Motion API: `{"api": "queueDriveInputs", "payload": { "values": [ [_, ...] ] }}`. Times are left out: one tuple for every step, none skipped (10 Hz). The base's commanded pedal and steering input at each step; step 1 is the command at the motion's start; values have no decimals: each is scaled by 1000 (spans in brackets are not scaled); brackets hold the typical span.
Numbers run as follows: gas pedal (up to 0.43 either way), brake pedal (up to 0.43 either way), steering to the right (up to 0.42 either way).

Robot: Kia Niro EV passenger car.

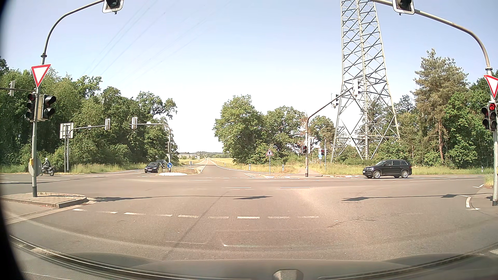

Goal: Follow the waypoints while adhering to traffic rules and regulations

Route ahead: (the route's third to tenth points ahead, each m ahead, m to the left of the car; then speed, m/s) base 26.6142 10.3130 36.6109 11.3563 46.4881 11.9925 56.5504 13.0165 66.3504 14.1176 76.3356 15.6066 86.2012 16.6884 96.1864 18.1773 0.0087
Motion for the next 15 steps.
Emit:
{"api": "queueDriveInputs", "payload": {
  "values": [
    [0,311,-26],
    [0,311,-26],
    [0,311,-26],
    [0,311,-26],
    [0,311,-26],
    [0,311,-26],
    [0,311,-26],
    [0,311,-26],
    [0,311,-26],
    [0,311,-26],
    [0,311,-26],
    [0,311,-26],
    [0,311,-26],
    [0,311,-26],
    [0,305,-26]
  ]
}}
